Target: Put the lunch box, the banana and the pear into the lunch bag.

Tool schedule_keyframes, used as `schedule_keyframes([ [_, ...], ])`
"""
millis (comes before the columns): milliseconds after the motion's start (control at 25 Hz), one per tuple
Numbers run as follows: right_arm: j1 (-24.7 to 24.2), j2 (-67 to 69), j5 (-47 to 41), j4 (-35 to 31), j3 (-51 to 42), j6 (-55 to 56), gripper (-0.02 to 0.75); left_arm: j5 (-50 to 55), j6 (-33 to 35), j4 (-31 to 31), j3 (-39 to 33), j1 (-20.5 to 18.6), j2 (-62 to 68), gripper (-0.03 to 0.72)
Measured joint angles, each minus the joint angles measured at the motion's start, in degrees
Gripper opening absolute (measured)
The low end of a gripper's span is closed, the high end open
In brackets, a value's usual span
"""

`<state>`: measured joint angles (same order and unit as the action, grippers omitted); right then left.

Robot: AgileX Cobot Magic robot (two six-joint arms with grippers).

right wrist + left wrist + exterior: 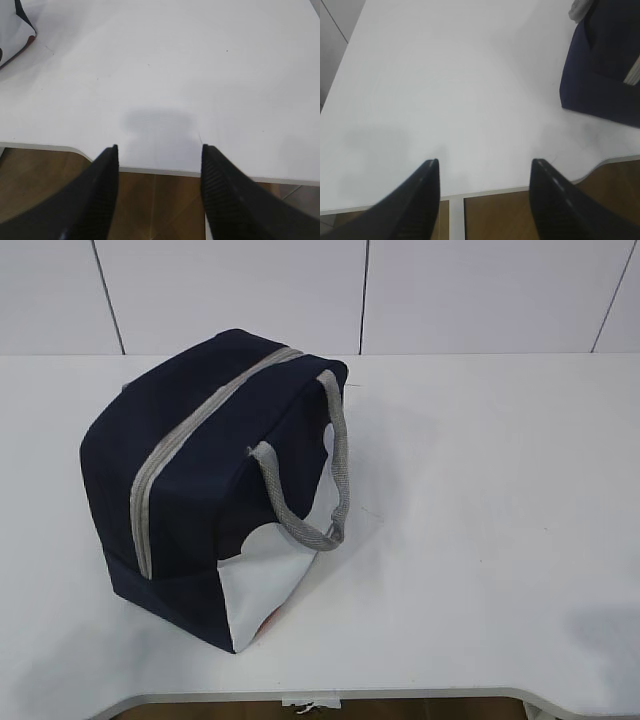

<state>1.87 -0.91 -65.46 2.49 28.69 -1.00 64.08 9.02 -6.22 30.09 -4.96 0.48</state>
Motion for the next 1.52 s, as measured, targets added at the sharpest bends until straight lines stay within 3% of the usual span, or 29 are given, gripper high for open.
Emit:
schedule_keyframes([
  [1520, 0.0, 0.0, 0.0, 0.0, 0.0, 0.0, 0.414, 0.0, 0.0, 0.0, 0.0, 0.5, 0.0, 0.433],
])
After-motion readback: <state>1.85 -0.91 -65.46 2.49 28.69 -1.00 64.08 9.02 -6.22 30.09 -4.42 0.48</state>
